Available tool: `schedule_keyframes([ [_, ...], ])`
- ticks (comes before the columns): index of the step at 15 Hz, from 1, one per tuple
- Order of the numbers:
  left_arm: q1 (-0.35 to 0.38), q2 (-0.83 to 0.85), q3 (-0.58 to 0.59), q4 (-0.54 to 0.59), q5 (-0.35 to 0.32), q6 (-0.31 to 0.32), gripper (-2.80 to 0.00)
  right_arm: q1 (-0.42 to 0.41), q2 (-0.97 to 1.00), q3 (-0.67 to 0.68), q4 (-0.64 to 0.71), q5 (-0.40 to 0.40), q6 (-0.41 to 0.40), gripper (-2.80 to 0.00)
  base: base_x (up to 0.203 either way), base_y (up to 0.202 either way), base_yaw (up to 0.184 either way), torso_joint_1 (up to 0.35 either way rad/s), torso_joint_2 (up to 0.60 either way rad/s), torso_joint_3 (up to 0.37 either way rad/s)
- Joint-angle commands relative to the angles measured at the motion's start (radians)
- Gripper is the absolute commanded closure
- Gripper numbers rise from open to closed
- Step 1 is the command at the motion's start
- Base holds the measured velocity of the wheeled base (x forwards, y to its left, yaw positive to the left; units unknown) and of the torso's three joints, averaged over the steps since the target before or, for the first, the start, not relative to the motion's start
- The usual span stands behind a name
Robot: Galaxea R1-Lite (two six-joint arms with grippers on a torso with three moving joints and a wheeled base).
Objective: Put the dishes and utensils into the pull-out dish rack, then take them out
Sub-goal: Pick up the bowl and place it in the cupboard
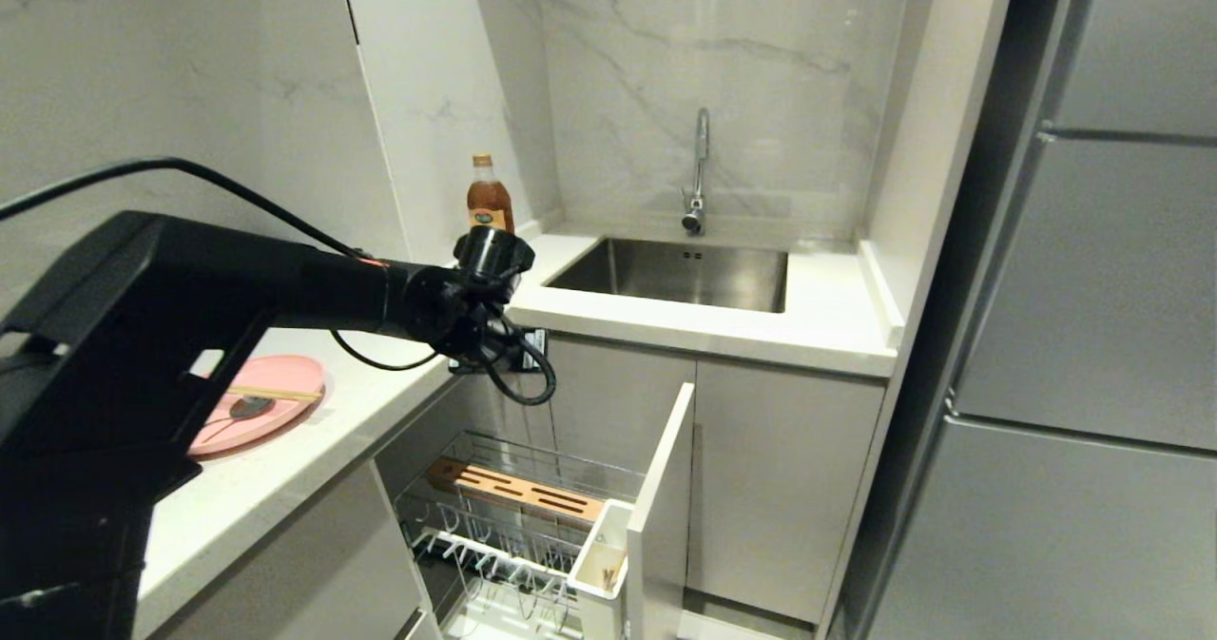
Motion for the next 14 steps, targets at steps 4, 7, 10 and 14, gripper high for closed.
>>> schedule_keyframes([
  [4,0.025,-0.245,0.039,0.0,0.096,-0.003,0.0,0.0,0.0,0.003,0.001,0.0,0.0,0.0,0.0,0.0,0.0,0.0,0.0,0.0],
  [7,0.031,-0.402,0.096,0.001,0.129,-0.002,0.0,0.0,0.0,0.002,0.0,0.0,0.0,0.0,0.0,0.0,0.0,0.0,0.0,0.0],
  [10,0.056,-0.626,0.154,0.013,0.135,0.001,0.0,0.0,0.0,0.002,0.0,0.0,0.0,0.0,0.0,0.0,0.0,0.0,0.0,0.0],
  [14,0.132,-0.922,0.225,0.085,0.134,0.004,0.0,0.0,0.0,0.002,0.0,0.0,0.0,0.0,0.0,0.0,0.0,0.0,0.0,0.0],
])
